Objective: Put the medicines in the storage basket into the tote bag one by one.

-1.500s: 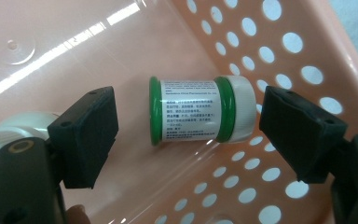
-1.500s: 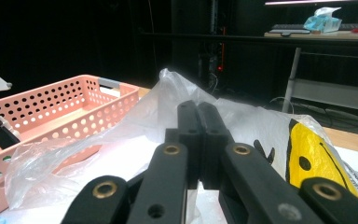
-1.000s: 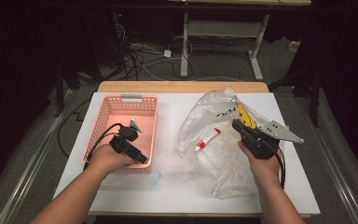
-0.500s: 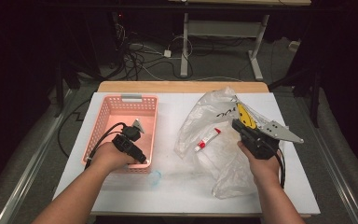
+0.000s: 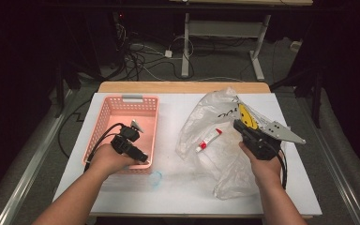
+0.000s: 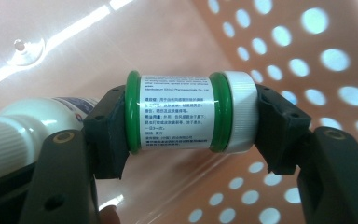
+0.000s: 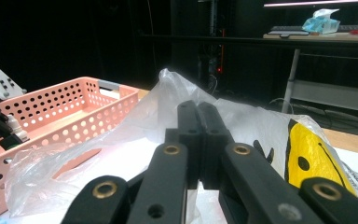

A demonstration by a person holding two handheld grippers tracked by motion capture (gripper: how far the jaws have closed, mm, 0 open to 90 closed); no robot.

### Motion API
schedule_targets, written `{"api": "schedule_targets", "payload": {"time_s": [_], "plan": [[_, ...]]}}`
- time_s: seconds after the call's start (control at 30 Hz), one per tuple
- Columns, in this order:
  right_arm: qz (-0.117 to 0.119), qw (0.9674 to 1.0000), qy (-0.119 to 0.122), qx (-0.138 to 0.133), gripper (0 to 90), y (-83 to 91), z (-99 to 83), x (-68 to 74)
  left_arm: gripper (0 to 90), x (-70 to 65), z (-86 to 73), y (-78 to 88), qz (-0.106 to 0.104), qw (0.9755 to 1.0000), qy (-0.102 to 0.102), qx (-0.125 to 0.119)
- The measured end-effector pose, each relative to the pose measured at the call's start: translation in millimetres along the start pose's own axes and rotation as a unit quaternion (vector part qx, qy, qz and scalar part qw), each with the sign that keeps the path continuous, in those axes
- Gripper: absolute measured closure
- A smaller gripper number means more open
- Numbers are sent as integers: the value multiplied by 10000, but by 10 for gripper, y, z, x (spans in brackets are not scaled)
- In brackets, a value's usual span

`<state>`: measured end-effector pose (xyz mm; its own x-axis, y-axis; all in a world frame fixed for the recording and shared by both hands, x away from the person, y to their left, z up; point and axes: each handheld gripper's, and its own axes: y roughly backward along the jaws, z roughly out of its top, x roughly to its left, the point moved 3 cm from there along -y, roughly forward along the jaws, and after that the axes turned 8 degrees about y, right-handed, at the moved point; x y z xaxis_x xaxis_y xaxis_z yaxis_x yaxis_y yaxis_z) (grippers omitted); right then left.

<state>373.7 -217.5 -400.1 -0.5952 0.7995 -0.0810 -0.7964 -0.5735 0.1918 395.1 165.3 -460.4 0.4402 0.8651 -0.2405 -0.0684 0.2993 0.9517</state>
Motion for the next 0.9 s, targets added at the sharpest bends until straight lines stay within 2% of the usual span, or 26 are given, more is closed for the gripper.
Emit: {"api": "schedule_targets", "payload": {"time_s": [0.23, 0.47, 0.53, 0.73, 0.9], "plan": [[-3, 10000, 13, -9, 900, 4, 2, -3, 351, -31, -53, 34, -62, 9995, -11, -297], [-3, 10000, 17, -20, 900, 9, 5, -2, 352, -2, -113, 110, -137, 9973, 24, -723], [-6, 10000, 19, -21, 900, 10, 6, -3, 351, 8, -135, 133, -181, 9957, 11, -906], [1, 10000, 0, -14, 900, 6, 6, 7, 352, 36, -187, 188, -206, 9921, 7, -1240], [6, 10000, 11, -2, 900, 3, 1, 8, 352, 32, -220, 224, -220, 9873, -7, -1575]]}}
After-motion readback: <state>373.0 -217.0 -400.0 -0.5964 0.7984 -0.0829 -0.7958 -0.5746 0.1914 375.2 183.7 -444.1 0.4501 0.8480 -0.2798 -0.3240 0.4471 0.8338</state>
